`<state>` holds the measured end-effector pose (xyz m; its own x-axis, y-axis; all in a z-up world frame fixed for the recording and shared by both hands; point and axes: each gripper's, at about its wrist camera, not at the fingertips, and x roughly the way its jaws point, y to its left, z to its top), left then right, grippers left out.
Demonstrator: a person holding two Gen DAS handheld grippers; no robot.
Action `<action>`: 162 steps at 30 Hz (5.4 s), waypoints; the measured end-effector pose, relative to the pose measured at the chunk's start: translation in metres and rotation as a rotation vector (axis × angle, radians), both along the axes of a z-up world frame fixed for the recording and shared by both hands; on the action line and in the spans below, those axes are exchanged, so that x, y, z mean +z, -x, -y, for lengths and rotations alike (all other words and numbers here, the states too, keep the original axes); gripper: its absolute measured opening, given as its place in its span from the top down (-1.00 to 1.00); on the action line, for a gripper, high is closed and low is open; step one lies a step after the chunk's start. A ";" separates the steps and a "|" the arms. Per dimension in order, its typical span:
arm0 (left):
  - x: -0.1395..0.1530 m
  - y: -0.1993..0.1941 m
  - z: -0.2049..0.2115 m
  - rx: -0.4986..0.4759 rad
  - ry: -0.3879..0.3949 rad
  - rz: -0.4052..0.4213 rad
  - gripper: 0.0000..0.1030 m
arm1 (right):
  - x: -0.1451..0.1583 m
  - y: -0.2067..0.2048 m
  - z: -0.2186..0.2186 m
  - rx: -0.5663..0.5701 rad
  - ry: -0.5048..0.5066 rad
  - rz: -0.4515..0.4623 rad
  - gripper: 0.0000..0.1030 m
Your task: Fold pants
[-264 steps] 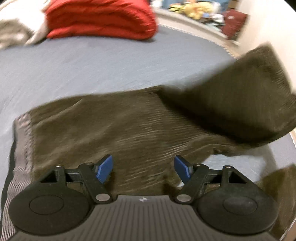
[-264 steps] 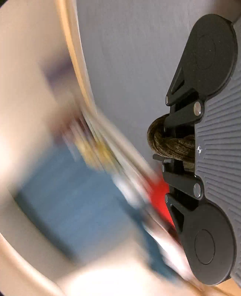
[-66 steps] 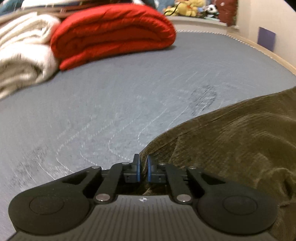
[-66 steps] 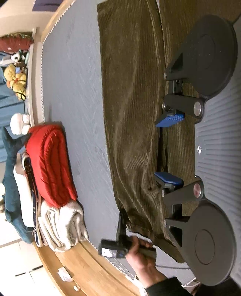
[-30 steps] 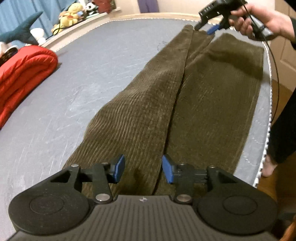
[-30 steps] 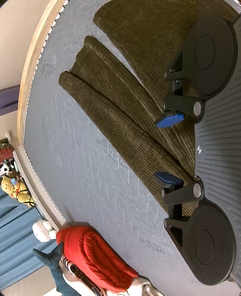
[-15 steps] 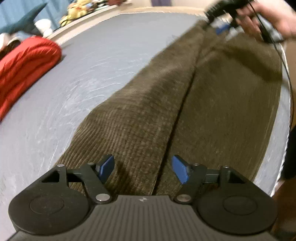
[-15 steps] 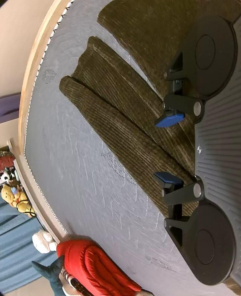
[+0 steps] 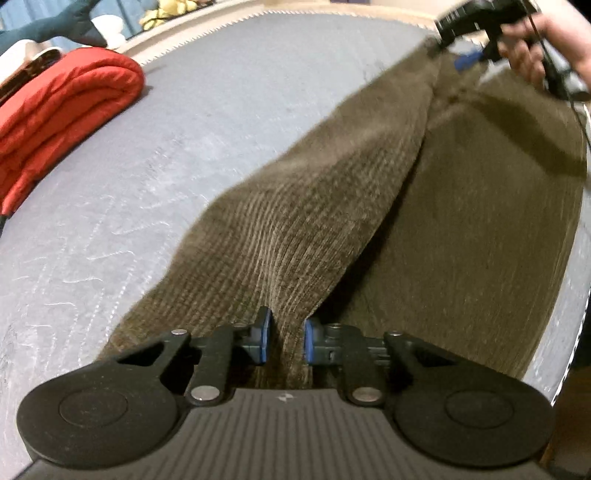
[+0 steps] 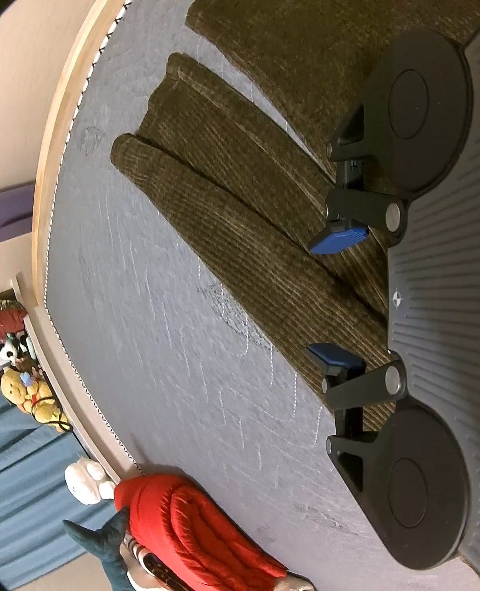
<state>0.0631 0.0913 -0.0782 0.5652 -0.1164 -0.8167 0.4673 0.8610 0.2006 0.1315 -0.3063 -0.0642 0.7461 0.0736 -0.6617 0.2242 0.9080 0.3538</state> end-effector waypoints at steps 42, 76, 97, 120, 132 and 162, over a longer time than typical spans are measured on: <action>0.020 0.002 -0.014 0.079 0.108 0.031 0.71 | -0.043 -0.030 0.049 -0.109 -0.320 -0.044 0.09; 0.023 0.123 -0.050 -0.412 -0.028 -0.063 0.80 | -0.008 0.180 0.020 -0.116 -0.125 -0.069 0.78; 0.042 0.079 0.049 -0.317 0.133 0.118 -0.06 | -0.043 0.145 0.182 -0.299 -0.290 -0.058 0.21; 0.045 0.053 0.044 -0.232 0.114 0.150 -0.07 | -0.028 0.110 0.156 -0.202 -0.211 0.109 0.37; 0.041 0.062 0.054 -0.246 0.113 0.153 -0.08 | -0.070 0.075 0.173 -0.294 -0.405 0.004 0.21; -0.039 0.085 0.162 -0.615 0.096 -0.077 0.17 | -0.068 0.170 0.274 -0.583 -0.265 0.032 0.98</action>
<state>-0.0222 -0.0710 -0.1175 0.3116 -0.4762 -0.8223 0.8931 0.4424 0.0822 -0.0389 -0.5798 -0.1321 0.7323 -0.1924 -0.6532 0.6402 0.5213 0.5642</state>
